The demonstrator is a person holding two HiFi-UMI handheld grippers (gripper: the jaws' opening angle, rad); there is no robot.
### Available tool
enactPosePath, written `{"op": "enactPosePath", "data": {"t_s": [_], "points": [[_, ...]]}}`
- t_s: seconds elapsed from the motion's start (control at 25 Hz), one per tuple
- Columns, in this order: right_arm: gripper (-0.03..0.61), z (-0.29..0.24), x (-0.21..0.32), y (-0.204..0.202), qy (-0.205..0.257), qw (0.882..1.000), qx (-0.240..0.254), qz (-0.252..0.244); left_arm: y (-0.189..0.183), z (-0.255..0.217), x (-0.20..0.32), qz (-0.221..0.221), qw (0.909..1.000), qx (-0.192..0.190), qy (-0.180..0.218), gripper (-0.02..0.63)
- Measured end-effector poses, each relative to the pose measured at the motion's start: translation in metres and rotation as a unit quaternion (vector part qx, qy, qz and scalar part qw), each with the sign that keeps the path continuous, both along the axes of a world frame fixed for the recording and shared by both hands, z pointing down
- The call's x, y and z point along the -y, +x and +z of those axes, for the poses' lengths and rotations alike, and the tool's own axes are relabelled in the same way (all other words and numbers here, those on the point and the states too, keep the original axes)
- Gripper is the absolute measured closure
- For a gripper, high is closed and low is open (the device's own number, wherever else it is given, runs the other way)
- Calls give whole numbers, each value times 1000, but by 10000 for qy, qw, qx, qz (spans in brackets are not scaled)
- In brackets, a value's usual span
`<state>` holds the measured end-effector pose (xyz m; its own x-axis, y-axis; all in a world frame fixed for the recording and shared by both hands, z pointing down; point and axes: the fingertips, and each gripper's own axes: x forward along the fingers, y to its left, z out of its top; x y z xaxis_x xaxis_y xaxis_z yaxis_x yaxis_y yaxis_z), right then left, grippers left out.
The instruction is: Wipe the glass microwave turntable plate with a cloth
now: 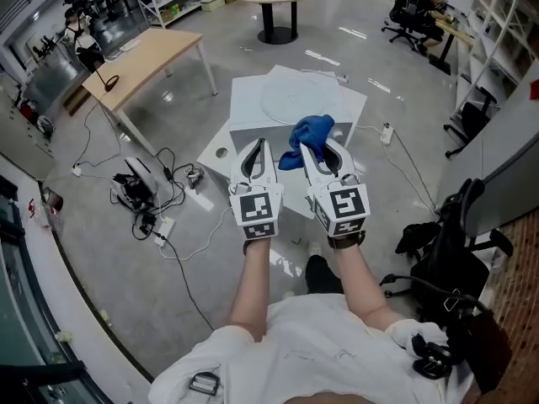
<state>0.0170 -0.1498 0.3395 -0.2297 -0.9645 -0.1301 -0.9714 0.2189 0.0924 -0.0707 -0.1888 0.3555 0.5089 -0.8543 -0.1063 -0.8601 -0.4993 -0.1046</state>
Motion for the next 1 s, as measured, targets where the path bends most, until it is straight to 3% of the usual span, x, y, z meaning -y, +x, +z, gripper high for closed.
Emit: {"op": "enactPosePath", "data": {"t_s": [0.52,1.0], "points": [[492,-4,142,73,-87,9994,210,-277,78,-9,124,157,9999,-46,-32,614],[491,11,219,137,-266,9972,414,-572,140,-3,190,91,9999,-17,-107,614]]}}
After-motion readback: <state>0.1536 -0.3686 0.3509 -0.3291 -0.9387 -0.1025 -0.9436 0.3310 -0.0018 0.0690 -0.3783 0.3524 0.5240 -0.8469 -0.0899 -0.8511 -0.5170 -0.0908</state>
